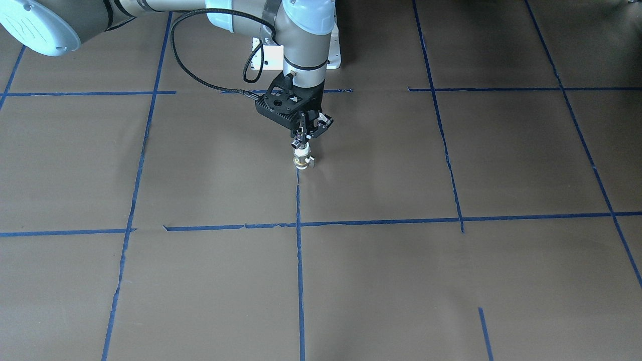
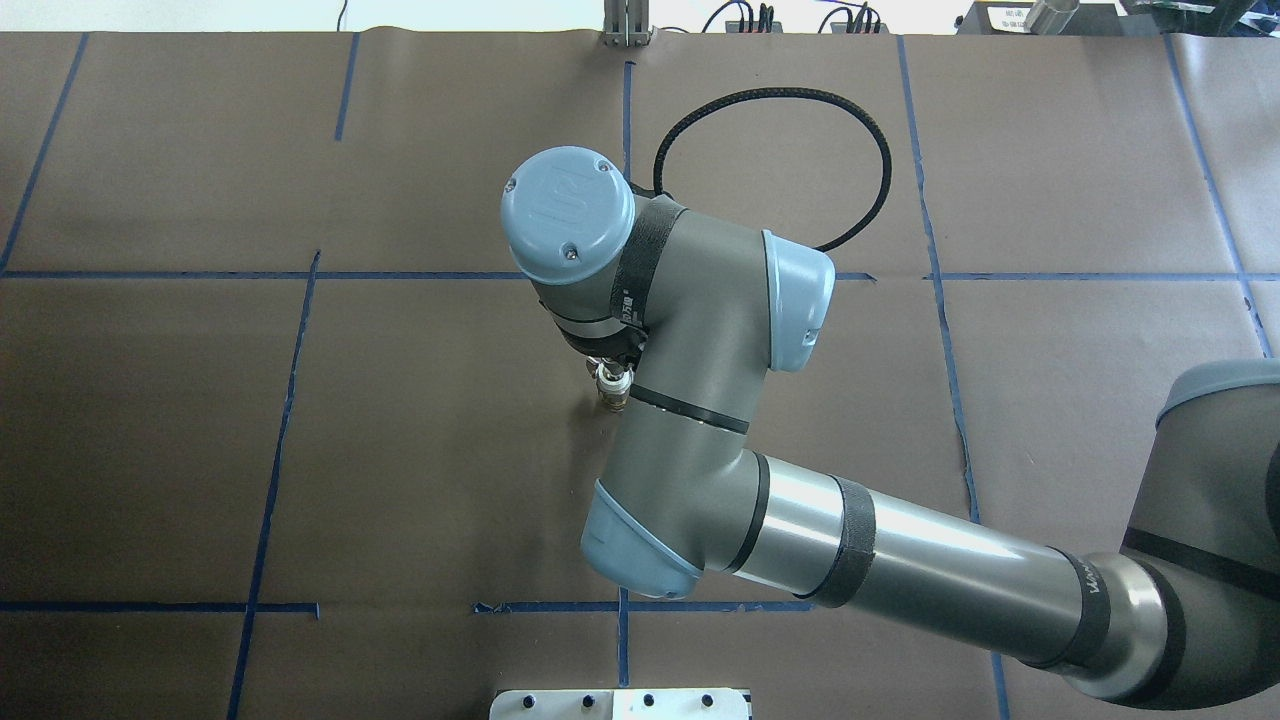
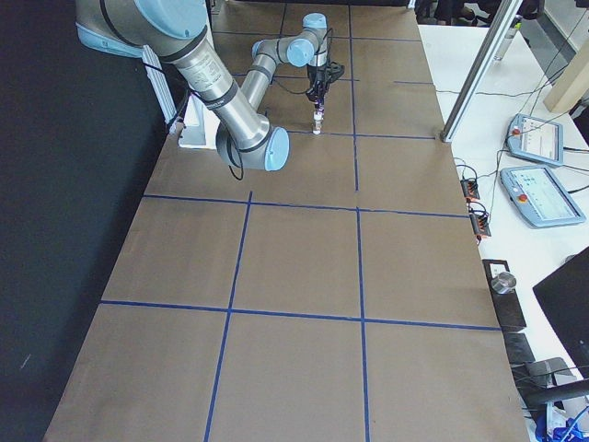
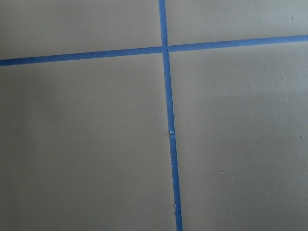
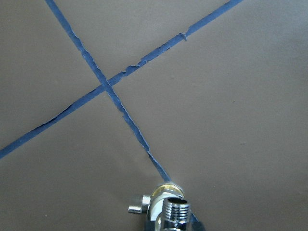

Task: Assemble PPR valve and pipe with both arms
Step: 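Lower the chrome fitting onto the valve top and press it in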

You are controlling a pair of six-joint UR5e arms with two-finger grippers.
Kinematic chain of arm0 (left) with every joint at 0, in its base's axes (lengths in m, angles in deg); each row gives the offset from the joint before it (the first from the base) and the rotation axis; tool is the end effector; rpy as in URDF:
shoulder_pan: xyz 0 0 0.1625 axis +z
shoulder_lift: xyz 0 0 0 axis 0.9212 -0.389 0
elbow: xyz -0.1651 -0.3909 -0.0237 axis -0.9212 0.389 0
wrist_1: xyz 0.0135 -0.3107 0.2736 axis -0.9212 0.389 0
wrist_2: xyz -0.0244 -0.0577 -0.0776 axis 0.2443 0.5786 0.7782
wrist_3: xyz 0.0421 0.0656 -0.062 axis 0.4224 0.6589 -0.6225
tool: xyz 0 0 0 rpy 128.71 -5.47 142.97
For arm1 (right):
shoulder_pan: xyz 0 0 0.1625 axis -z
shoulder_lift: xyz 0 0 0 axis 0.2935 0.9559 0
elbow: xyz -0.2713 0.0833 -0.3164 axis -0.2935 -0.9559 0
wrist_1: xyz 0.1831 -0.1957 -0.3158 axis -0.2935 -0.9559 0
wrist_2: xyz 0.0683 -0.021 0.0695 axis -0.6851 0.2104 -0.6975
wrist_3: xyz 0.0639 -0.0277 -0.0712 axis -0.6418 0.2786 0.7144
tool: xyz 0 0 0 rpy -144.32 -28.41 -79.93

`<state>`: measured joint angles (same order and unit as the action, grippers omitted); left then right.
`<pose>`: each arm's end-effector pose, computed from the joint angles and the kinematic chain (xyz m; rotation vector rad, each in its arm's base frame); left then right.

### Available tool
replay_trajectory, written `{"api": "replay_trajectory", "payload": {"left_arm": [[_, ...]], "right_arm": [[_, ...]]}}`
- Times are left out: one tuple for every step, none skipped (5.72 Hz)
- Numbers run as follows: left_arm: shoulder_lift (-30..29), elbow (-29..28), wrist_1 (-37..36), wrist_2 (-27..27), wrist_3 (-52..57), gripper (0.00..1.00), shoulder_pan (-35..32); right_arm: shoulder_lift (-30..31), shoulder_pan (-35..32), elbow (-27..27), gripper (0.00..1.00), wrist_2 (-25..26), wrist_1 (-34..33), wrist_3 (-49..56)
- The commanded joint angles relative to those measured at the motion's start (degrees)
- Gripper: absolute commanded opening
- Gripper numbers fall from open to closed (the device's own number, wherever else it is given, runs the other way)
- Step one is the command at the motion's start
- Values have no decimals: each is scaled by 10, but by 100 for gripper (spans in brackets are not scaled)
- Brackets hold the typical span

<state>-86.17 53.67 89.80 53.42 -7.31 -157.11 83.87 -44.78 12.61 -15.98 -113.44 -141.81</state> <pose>-0.0619 -0.4371 0.6284 0.0166 0.7996 0.0856 -0.5742 -0.4298 0.1012 -0.1083 -0.7180 0.6195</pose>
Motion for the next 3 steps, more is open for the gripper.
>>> {"api": "replay_trajectory", "payload": {"left_arm": [[0,0,0,0,0,100,0],[0,0,0,0,0,100,0],[0,0,0,0,0,100,0]], "right_arm": [[-1,1,-2,0,0,1,0],[1,3,-3,0,0,1,0],[2,4,-3,0,0,2,0]]}}
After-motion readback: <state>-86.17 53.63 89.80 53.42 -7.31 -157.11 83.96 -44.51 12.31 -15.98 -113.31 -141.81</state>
